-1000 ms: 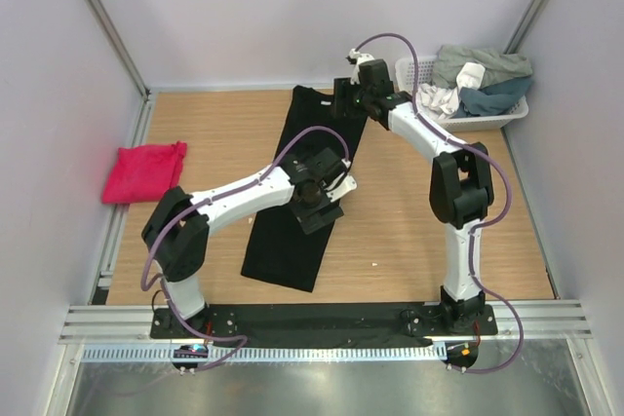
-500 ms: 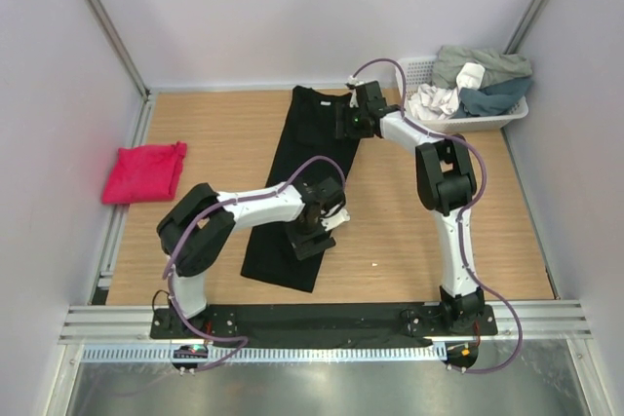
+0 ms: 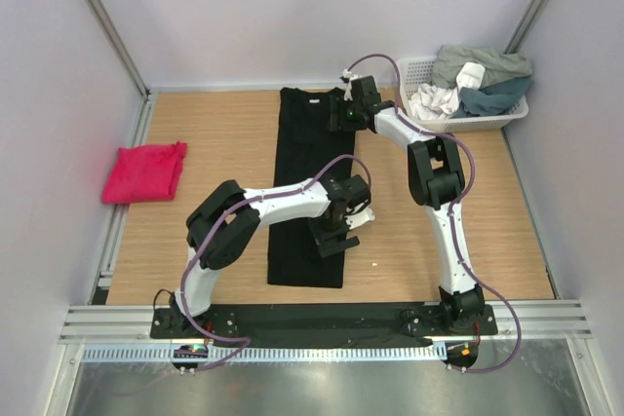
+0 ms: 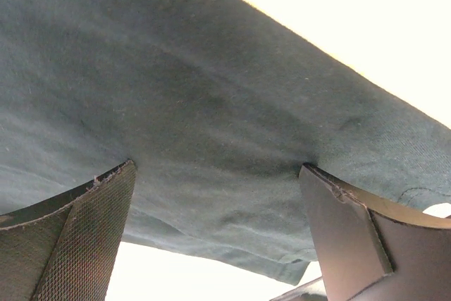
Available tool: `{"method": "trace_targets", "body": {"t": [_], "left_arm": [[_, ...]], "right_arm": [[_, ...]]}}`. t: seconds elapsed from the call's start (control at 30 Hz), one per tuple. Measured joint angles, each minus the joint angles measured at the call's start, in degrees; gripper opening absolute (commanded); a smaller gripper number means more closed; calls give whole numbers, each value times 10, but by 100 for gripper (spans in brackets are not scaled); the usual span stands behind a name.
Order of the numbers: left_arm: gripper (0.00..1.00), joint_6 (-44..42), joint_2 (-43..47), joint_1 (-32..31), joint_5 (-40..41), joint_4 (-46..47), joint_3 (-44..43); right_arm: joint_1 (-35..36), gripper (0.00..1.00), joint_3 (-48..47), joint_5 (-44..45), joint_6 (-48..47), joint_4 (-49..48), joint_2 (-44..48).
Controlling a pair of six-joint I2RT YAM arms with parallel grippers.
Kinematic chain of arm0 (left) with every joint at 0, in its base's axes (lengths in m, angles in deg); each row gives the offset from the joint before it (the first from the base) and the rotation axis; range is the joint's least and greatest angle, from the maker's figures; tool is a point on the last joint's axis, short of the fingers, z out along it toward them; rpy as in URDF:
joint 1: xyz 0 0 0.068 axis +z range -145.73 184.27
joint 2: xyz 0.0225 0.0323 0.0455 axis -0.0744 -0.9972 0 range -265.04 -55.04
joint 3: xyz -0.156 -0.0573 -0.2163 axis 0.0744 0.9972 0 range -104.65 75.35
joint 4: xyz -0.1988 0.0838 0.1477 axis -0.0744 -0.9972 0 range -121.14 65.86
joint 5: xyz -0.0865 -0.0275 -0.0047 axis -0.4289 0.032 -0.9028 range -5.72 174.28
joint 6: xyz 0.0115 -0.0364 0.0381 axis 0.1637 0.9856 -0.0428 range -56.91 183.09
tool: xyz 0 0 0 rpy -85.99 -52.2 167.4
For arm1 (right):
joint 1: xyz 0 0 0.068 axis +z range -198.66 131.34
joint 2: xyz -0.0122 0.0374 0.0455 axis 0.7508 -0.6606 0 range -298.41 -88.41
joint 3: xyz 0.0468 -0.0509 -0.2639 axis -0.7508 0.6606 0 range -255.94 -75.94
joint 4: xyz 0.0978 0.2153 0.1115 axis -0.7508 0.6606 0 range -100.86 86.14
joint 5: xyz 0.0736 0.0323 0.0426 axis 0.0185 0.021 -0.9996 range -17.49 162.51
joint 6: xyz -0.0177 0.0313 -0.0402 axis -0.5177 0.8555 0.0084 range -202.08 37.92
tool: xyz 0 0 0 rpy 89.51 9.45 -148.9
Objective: Fold and stack the t-shirts
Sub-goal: Fold the tshirt
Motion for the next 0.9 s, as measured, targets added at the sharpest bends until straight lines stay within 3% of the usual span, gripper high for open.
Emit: {"method": "trace_targets", "body": {"t": [0.33,0.47,0.6,0.77,0.9], "left_arm": [[100,7,-21,-12,4,7,-39],[100,9,-20,-18,35,22,-51],[100,19,22,-19,64,23,-50],[100,38,132,-9,97,11,-70],[100,83,192,53,75,-5,-112]], "right_arm": [[0,70,-6,1,-18,-4,-3],[1,72,47,16,-36,4,38],[2,72,148,42,-50,18,144],[1,72,292,66,-20,19,354],[1,71,381,56,43,26,499]]}}
